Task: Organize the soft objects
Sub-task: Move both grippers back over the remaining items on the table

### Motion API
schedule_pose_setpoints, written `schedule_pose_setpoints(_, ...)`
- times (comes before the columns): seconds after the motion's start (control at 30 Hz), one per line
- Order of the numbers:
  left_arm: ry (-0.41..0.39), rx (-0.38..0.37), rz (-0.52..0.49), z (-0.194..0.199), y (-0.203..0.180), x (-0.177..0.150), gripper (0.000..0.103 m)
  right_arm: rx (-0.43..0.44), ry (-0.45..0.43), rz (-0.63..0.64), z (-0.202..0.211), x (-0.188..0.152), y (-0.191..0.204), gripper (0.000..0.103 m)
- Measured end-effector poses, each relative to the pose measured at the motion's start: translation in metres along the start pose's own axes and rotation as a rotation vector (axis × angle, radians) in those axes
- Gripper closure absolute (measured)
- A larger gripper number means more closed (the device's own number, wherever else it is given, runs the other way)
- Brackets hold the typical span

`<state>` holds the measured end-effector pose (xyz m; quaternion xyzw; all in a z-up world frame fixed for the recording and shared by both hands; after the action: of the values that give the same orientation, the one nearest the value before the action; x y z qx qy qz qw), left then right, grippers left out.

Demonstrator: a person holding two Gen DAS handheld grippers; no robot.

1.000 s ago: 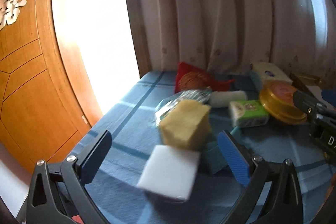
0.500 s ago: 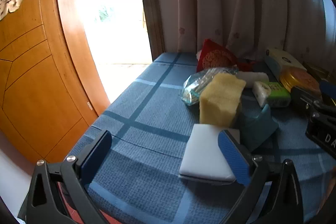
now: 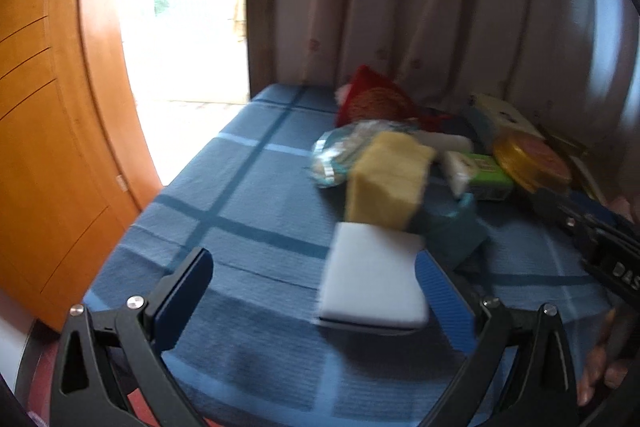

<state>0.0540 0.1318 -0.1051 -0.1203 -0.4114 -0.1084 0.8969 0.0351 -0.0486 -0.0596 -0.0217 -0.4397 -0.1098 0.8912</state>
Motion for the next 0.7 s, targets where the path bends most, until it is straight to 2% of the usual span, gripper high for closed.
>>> schedule_pose_setpoints(0.13, 0.016, -0.005, -0.032, -0.008, -0.009, -0.001, 0.001, 0.0, 0.004, -0.027, 0.001, 0.0, -0.004, 0.021)
schedule_pose_setpoints(0.23, 0.078, 0.025, -0.031, -0.024, -0.006, -0.011, 0.001, 0.008, 0.01, -0.046, 0.0, -0.002, -0.005, 0.021)
schedule_pose_setpoints(0.33, 0.09, 0.029, -0.031, -0.031, -0.005, -0.018, 0.007, 0.02, 0.03, -0.055, -0.004, -0.005, -0.004, 0.021)
schedule_pose_setpoints(0.37, 0.076, 0.025, -0.034, -0.03, -0.005, -0.017, 0.01, 0.024, 0.034, -0.057, -0.005, -0.005, -0.003, 0.021)
schedule_pose_setpoints(0.47, 0.062, -0.012, -0.073, -0.03, -0.015, -0.016, 0.03, 0.046, 0.051, -0.068, -0.009, -0.007, 0.001, 0.021)
schedule_pose_setpoints(0.53, 0.053, -0.037, -0.086, -0.03, -0.021, -0.015, 0.05, 0.067, 0.069, -0.075, -0.014, -0.008, 0.006, 0.021)
schedule_pose_setpoints(0.7, 0.031, -0.082, -0.075, -0.028, -0.021, -0.015, 0.051, 0.142, 0.124, -0.06, -0.027, -0.011, 0.031, 0.021)
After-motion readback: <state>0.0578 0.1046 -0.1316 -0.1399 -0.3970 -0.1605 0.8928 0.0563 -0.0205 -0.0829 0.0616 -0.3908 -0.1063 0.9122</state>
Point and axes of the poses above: each gripper's, at about its wrist camera, not at the fingertips, and z roughly against the way its jaws point, y to its left, x to its top, the point moved 10 cm from there along -z, roughly the way its jaws point, and after that the axes turned 6 degrees about -x, right-handed, at the moved point
